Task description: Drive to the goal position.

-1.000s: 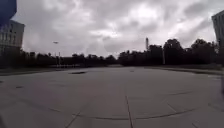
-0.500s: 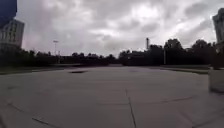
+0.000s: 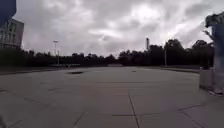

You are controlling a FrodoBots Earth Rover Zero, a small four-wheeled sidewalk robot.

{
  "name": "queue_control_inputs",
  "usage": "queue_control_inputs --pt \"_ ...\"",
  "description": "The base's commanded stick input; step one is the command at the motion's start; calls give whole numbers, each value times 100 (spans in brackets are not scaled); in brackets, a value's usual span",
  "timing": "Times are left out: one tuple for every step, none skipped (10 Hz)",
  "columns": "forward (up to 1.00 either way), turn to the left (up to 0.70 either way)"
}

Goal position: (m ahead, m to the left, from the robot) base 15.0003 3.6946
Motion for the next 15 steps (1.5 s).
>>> queue_control_inputs --pt "70 0" --pt "70 0" --pt "70 -1" --pt "70 -13" --pt "70 -17" --pt "70 -2" --pt "70 0" --pt "70 0" --pt "70 0" --pt "70 0" --pt "70 0" --pt "70 0" --pt "70 0" --pt "70 0" --pt "70 0"
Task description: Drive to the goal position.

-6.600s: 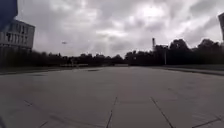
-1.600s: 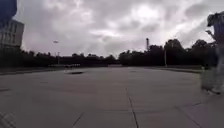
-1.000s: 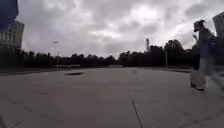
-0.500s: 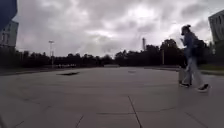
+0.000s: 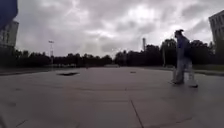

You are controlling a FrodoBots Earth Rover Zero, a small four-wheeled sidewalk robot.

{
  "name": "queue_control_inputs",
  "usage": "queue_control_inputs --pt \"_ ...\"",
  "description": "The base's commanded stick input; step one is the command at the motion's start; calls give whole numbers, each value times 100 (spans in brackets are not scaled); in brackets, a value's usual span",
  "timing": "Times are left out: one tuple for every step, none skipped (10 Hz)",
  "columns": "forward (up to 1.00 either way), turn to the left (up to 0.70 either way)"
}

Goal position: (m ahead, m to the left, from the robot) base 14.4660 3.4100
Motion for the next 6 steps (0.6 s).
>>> queue_control_inputs --pt "70 0" --pt "70 0" --pt "70 0" --pt "70 0" --pt "70 -3" --pt "70 -10"
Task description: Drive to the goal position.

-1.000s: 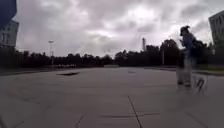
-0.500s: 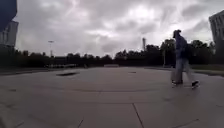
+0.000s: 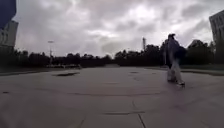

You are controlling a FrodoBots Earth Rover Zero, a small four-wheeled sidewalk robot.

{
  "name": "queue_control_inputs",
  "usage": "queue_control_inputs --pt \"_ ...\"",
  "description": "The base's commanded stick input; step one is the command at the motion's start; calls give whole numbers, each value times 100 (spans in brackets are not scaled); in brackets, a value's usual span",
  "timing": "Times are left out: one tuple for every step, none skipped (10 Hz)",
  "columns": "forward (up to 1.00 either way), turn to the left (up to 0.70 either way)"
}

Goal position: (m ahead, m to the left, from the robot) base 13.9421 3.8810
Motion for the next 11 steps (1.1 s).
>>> queue_control_inputs --pt "70 -35" --pt "70 -12" --pt "70 0" --pt "70 0" --pt "70 0" --pt "70 0" --pt "70 0" --pt "70 0" --pt "70 2" --pt "70 6" --pt "70 11"
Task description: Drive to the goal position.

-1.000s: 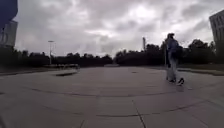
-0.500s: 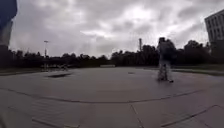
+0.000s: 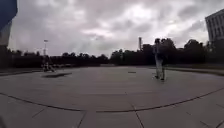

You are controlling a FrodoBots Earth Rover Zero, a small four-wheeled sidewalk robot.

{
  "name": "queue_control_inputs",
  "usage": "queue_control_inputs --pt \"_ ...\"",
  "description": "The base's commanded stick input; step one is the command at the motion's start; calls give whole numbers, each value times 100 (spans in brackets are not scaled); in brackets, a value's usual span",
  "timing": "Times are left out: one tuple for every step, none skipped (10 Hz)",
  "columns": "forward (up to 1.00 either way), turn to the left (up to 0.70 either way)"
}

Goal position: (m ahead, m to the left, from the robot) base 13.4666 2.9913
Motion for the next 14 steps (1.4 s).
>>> queue_control_inputs --pt "70 35" --pt "70 35" --pt "70 35" --pt "70 35" --pt "70 31" --pt "70 14" --pt "70 0" --pt "70 0" --pt "70 0" --pt "70 0" --pt "70 0" --pt "70 0" --pt "70 0" --pt "70 0"
